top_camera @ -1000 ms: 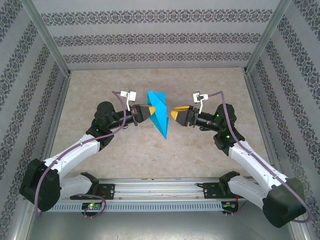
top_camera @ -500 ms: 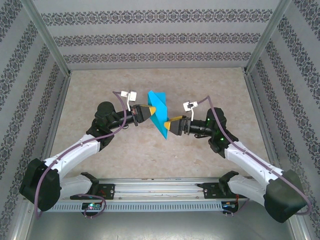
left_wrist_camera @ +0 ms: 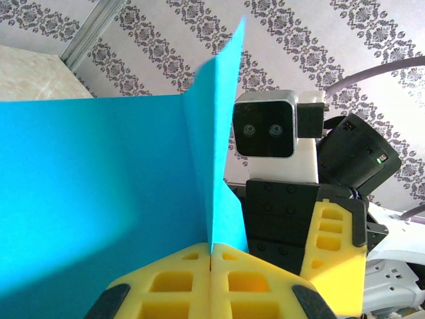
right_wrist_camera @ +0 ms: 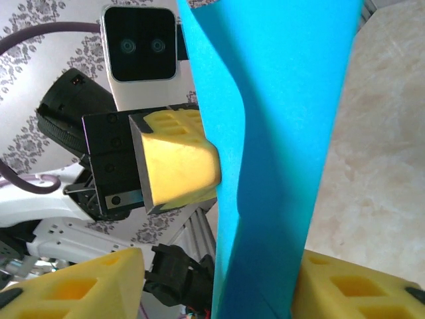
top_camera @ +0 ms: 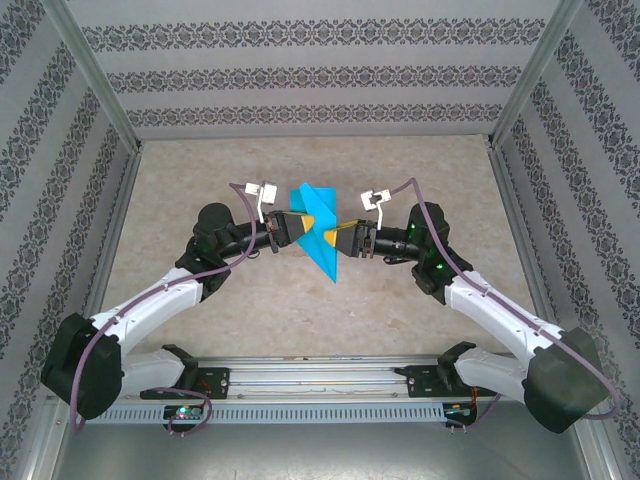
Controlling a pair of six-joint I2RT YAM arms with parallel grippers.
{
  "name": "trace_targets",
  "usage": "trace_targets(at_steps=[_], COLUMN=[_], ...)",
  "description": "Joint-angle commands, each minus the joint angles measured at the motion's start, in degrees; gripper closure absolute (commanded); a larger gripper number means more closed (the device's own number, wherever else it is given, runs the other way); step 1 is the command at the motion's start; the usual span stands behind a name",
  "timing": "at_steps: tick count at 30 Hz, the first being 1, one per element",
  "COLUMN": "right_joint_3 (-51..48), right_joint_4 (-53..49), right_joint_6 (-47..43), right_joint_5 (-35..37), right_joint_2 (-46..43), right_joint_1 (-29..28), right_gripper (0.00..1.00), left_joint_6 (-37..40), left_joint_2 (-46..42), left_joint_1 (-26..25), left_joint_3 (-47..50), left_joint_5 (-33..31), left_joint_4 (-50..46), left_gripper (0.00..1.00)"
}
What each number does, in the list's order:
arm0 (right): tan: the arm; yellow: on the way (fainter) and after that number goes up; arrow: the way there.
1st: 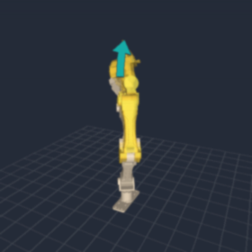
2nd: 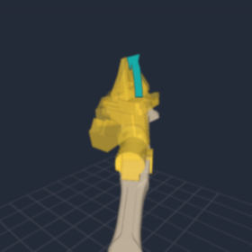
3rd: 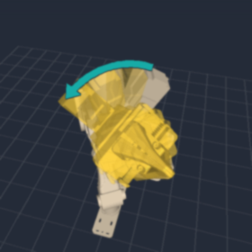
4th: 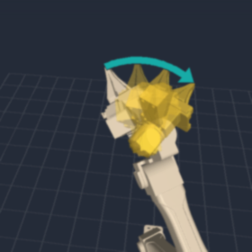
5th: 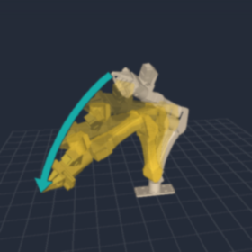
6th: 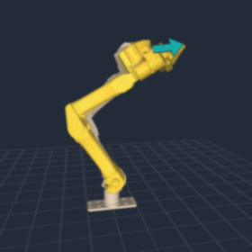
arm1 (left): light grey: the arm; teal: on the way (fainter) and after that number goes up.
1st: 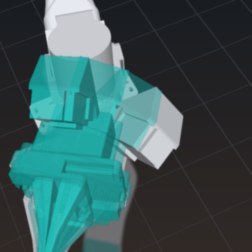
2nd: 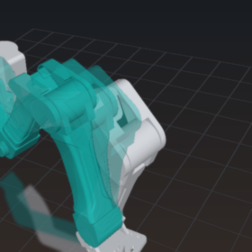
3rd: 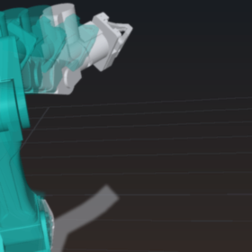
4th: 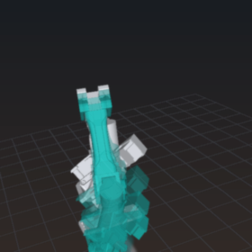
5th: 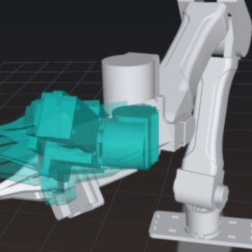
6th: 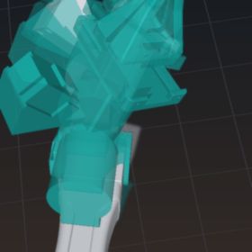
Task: Fold a paper plane with a square sheet of paper (fold left side to right side)
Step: Turn over the paper at the center of the table.
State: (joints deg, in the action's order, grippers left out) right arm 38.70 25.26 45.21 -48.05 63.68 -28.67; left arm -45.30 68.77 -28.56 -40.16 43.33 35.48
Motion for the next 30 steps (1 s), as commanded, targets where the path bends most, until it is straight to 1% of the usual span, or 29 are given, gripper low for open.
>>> trace_targets(at_steps=[1, 6, 8, 10, 12, 15, 18, 21, 23, 27, 30], right_joint_3=[1.9, 2.2, 2.2, 2.3, 2.3, 2.4, 2.5, 2.9, 3.2, 4.7, 7.2], right_joint_4=[1.5, 0.8, 0.6, 0.5, 0.2, -0.5, -2.3, -5.5, -8.0, -15.3, -24.1], right_joint_6=[-0.6, -1.0, -1.0, -1.0, -1.1, -1.5, -2.4, -4.1, -5.4, -9.8, -14.9], right_joint_5=[-0.2, 0.2, 0.2, 0.3, 0.3, 0.6, 1.3, 2.5, 3.6, 7.2, 13.4], right_joint_2=[0.3, 0.0, 0.1, 0.1, 0.1, -0.1, -0.8, -1.6, -2.2, -3.6, -4.6], right_joint_1=[-0.2, -0.2, -0.2, -0.2, -0.2, -0.3, -0.3, -0.3, -0.4, -1.3, -3.0], right_gripper=[0.49, 0.63, 0.68, 0.76, 0.81, 0.88, 0.93, 0.99, 1.0, 1.0, 1.0], left_joint_6=[-0.1, -0.1, 0.1, 0.3, 0.5, 1.4, 4.0, 7.6, 9.9, 14.2, 17.1], left_joint_2=[0.2, 0.4, 0.4, 0.4, 0.5, -0.2, -2.1, -5.4, -8.1, -14.6, -19.7], left_joint_1=[-1.0, -0.9, -1.0, -1.0, -1.0, -0.9, -0.9, -0.8, -0.8, -0.7, -0.6], left_joint_3=[-1.6, -1.5, -1.4, -1.3, -1.1, -0.7, -0.2, -0.1, 0.0, 0.4, 0.9], left_joint_5=[1.1, 0.9, 0.7, 0.6, 0.5, -0.4, -3.1, -6.5, -9.0, -15.3, -20.7], left_joint_4=[3.8, 3.9, 3.6, 3.2, 3.1, 2.3, -1.6, -7.6, -11.7, -19.6, -25.0], left_gripper=[1.0, 1.0, 0.99, 0.97, 0.95, 0.88, 0.79, 0.76, 0.73, 0.65, 0.61])
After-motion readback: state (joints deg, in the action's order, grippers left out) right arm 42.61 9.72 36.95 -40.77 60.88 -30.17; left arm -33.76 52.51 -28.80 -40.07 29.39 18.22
